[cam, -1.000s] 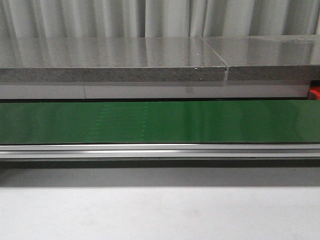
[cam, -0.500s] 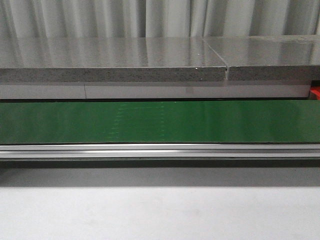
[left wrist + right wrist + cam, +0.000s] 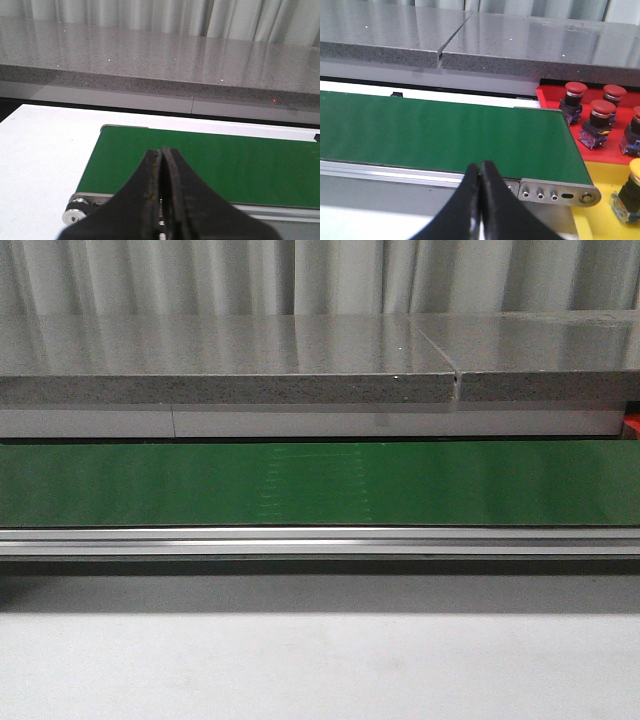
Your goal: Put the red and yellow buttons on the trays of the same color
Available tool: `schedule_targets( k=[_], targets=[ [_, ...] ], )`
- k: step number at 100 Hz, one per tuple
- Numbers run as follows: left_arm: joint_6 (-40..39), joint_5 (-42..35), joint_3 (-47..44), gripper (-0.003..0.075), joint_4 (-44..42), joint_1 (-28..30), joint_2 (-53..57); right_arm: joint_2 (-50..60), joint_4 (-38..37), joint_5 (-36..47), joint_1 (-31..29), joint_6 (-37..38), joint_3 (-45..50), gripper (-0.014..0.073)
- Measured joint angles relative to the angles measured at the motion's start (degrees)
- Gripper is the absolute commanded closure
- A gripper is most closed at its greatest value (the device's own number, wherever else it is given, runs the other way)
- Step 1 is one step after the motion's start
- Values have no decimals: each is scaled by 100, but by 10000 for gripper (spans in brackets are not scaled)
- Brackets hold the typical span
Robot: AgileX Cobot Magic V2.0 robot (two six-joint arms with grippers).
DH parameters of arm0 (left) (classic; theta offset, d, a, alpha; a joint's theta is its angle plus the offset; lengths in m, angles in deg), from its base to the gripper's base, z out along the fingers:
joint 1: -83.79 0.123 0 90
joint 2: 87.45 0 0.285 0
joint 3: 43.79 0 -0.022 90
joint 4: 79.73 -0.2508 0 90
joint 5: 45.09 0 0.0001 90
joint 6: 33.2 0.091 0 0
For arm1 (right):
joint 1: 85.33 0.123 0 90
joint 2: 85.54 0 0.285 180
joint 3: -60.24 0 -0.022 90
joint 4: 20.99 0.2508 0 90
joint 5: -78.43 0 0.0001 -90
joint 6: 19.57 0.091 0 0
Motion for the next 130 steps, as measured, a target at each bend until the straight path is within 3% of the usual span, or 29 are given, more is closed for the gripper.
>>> schedule_targets(
  k=[27,50,130],
  targets=[
    [-111,-160,-636,739,-109,0,220,0,0,8,0,12,0,661],
    [-185,-718,-634,739,-131,0,220,0,0,8,0,10,0,661],
    [-185,-763,-634,739,-131,0,220,0,0,21,0,10,0,661]
  ],
)
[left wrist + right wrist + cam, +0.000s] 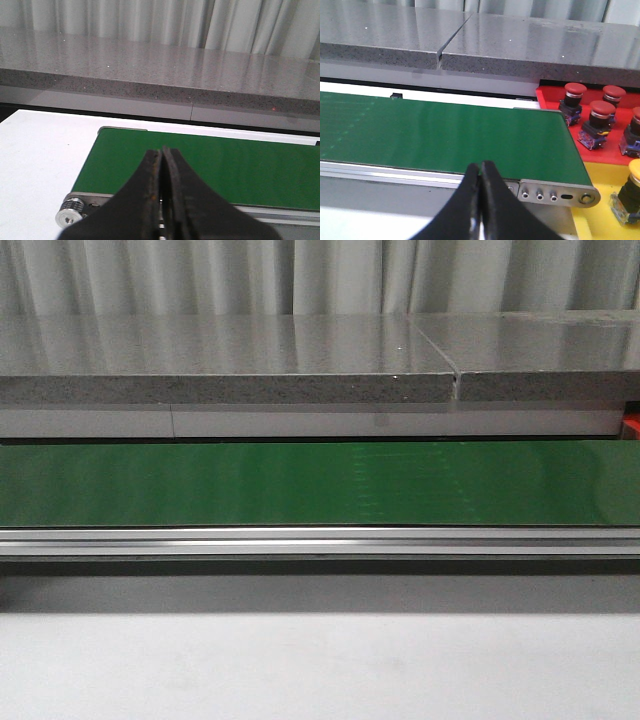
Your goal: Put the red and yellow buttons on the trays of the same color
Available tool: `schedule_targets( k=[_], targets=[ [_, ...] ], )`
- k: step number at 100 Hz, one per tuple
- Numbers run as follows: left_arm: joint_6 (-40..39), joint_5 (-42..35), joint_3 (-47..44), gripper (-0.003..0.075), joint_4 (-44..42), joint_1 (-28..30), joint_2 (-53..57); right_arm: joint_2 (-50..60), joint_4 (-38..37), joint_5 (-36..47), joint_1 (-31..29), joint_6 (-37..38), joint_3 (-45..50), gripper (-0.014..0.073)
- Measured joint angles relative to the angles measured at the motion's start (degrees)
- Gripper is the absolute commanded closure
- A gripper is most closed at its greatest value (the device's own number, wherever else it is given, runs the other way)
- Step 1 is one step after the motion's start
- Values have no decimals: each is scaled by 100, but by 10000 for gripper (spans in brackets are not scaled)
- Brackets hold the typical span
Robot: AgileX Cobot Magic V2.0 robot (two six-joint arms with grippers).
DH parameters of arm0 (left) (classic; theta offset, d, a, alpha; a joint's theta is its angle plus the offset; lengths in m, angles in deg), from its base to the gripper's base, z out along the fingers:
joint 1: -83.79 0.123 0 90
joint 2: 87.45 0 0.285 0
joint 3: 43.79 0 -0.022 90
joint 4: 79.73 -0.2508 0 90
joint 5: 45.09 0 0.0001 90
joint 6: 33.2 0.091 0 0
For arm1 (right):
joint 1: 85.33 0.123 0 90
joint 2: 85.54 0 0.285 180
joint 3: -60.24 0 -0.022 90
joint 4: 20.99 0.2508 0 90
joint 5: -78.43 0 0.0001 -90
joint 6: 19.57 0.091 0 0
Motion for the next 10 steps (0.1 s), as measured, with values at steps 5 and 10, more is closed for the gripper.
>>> schedule_targets(
  k=[5,10],
  targets=[
    [0,0,0,739,0,0,0,0,0,0,0,0,0,661],
    [0,0,0,739,0,0,0,0,0,0,0,0,0,661]
  ],
)
